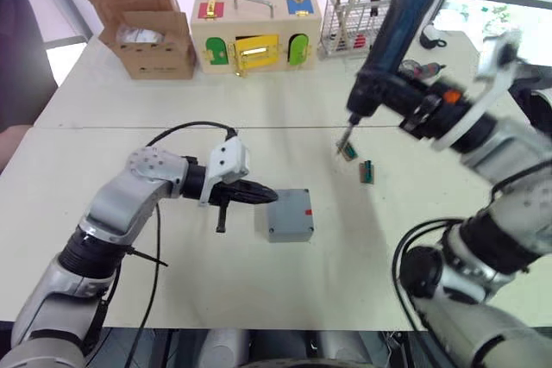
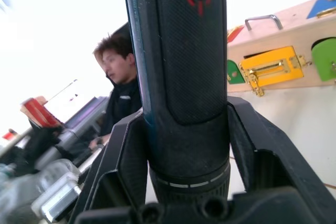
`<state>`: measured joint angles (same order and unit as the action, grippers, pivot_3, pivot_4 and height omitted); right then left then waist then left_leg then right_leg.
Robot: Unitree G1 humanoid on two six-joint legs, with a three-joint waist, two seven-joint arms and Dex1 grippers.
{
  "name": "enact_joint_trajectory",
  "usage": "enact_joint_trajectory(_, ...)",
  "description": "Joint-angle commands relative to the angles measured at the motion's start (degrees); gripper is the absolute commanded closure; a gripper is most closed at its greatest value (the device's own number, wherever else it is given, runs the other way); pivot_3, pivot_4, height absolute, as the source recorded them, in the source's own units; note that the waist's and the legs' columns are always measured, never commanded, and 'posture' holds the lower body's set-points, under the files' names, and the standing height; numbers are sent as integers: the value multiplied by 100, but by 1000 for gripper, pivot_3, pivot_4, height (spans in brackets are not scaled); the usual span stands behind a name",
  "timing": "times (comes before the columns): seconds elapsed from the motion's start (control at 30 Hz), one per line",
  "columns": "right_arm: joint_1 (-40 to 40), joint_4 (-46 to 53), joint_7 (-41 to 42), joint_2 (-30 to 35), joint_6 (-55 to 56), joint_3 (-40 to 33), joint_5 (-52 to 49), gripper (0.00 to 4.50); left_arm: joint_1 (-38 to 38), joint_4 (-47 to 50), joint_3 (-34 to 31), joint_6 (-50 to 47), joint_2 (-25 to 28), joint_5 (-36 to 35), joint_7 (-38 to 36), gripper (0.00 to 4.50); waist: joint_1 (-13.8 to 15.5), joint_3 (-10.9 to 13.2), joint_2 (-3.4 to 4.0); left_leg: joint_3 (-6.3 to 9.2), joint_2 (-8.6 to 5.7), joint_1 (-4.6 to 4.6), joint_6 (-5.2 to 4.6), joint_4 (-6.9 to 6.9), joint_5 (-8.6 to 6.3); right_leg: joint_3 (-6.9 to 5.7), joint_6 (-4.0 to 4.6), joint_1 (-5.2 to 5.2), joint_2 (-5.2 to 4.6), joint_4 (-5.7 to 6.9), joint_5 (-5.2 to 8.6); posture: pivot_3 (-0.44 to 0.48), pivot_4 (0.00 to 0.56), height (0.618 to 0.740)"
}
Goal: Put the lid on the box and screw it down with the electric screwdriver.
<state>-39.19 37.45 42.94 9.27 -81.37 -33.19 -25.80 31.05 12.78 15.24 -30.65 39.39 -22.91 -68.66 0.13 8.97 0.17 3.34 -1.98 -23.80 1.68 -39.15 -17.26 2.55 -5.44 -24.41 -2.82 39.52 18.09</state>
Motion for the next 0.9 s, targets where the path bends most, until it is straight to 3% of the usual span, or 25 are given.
enact_joint_trajectory(0.03, 577, 786, -266, -140, 1022, 693, -212, 2591, -90, 178, 27, 36, -18, 107, 111, 4500, -55, 0, 0, 0, -1, 0, 0, -3, 0, 0, 0, 0, -2, 0, 0, 0, 150, 740)
enact_joint_trajectory(0.27, 1589, 795, -702, -29, 2645, 1954, 74, 2591, -186, 162, 308, 138, -121, 469, 291, 4500, -151, 0, 0, 2, 3, 10, -2, -2, 2, 0, -1, 3, 6, -9, 1, 0, 150, 740)
enact_joint_trajectory(0.9, 2259, 414, -1380, 272, 3978, 2879, -86, 2591, -368, 140, 397, 260, -63, 680, 297, 4500, -130, 0, 0, 3, 5, 20, -3, -2, 1, 3, -1, 18, 6, -15, 1, 0, 150, 740)
